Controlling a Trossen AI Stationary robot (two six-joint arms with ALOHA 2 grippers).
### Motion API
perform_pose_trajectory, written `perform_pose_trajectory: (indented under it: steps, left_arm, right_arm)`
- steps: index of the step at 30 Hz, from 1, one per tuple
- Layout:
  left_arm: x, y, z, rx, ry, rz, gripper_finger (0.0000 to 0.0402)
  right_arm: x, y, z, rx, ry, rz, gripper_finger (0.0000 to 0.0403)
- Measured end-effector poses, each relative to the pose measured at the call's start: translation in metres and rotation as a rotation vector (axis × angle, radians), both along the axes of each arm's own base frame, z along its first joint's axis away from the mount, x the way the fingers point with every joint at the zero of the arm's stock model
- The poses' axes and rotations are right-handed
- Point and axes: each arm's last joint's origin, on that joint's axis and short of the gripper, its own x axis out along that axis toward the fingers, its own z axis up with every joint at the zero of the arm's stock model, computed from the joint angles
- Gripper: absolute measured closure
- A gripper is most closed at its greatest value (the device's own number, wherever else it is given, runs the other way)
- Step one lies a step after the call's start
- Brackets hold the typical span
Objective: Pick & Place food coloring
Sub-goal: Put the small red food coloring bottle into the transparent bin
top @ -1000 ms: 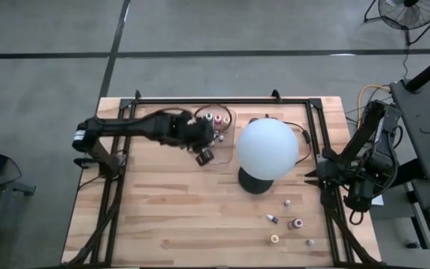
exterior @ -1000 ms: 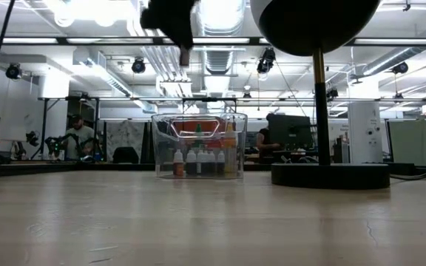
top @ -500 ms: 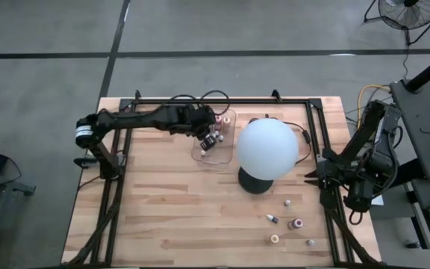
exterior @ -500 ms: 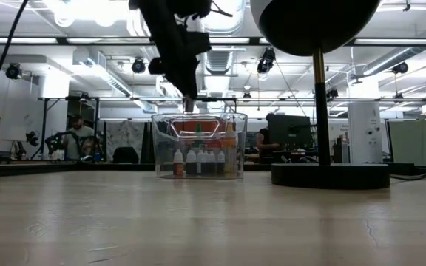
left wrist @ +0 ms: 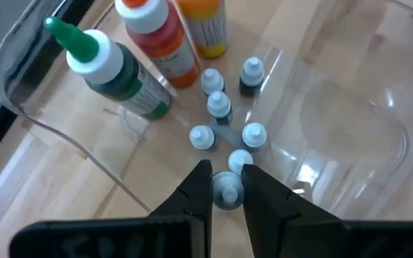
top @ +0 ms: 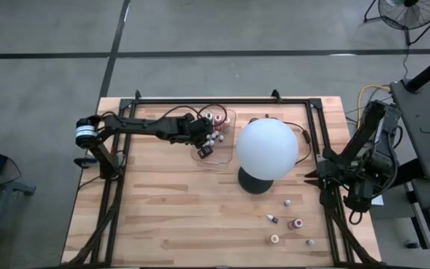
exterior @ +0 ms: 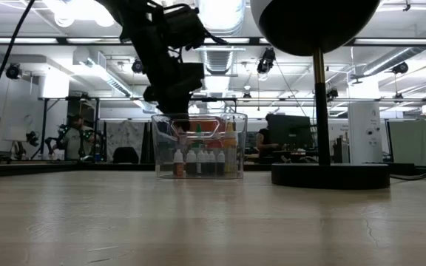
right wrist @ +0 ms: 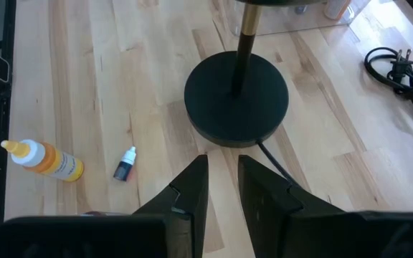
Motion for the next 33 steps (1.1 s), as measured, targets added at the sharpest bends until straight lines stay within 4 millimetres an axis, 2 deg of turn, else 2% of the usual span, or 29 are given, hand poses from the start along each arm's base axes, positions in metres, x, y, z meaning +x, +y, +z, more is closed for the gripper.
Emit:
perform_pose_trajectory:
  steps: [5,13,24,33]
  left_arm:
    - [0.004,0.002,-0.01,-0.011,-0.015,0.031,0.0369]
    - [0.027,0.008,-0.028,-0.029,-0.008,0.129,0.0369]
    - [0.029,0.011,-0.033,-0.036,0.002,0.203,0.0369]
    - [0.027,0.014,-0.039,-0.053,-0.015,0.238,0.0369]
  right_arm:
    - [0.0,0.0,0.0,0.001,-0.001,-0.002,0.0335]
    - [0.0,0.0,0.0,0.002,-0.005,-0.003,0.0335]
    - [0.001,0.002,-0.001,0.004,-0.007,-0.001,0.0335]
    - [0.001,0.002,-0.009,-0.023,0.008,0.0,0.0335]
